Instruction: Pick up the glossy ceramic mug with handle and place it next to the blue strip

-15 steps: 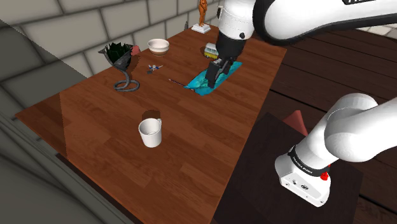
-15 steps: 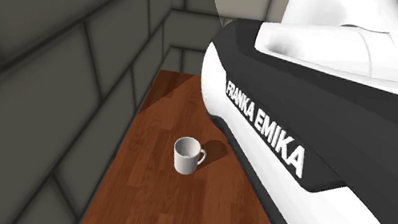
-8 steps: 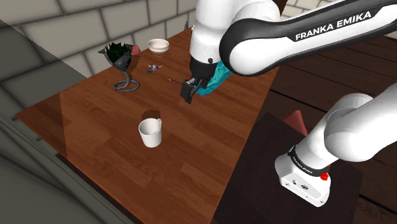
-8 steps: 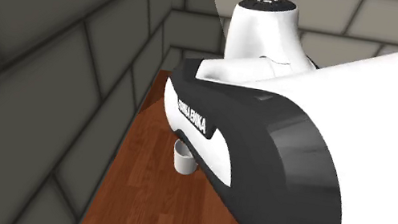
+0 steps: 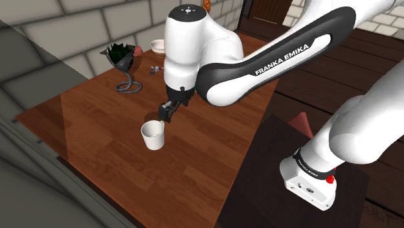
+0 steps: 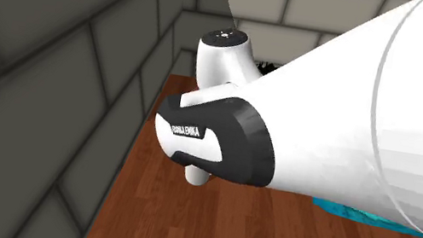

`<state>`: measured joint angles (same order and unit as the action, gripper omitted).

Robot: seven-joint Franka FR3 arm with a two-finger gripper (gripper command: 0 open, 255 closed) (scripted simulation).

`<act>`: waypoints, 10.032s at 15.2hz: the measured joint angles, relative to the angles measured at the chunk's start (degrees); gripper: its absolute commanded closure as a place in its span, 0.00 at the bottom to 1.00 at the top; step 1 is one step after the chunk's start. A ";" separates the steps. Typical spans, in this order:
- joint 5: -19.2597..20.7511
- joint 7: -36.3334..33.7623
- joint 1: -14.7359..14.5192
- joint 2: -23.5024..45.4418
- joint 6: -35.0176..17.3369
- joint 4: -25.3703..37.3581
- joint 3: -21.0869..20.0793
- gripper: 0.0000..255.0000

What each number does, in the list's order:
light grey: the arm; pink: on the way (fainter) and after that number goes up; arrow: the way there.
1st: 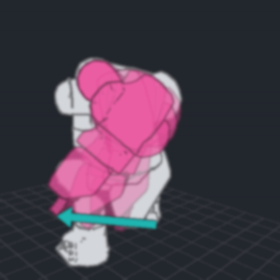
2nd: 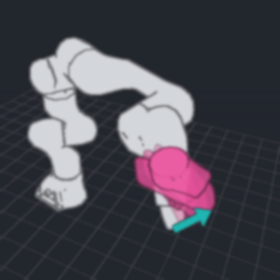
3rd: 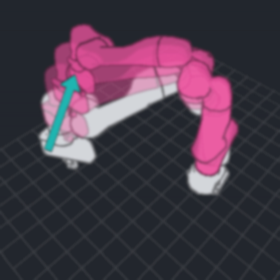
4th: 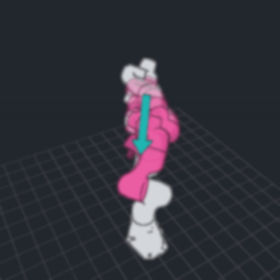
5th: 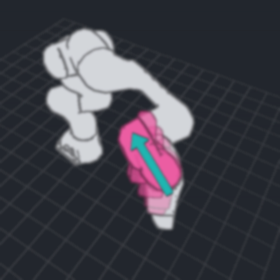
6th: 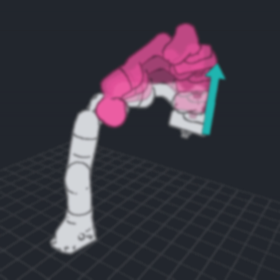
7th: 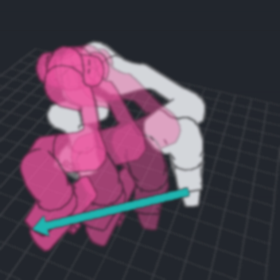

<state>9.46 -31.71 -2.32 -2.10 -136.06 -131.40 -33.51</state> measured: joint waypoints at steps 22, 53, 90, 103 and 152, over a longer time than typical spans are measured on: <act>27.84 -23.41 -12.50 32.86 -5.00 21.12 6.37 0.00; 20.19 -17.27 -9.16 24.72 2.56 21.91 1.69 1.00; -11.67 24.63 3.40 -18.68 0.45 -12.79 12.16 1.00; -10.96 45.89 8.35 -31.66 1.26 -24.77 29.04 1.00; -17.96 90.47 9.88 -5.59 -27.75 -28.54 65.26 1.00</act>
<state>-8.51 58.76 7.57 -7.69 -163.81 -159.94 31.76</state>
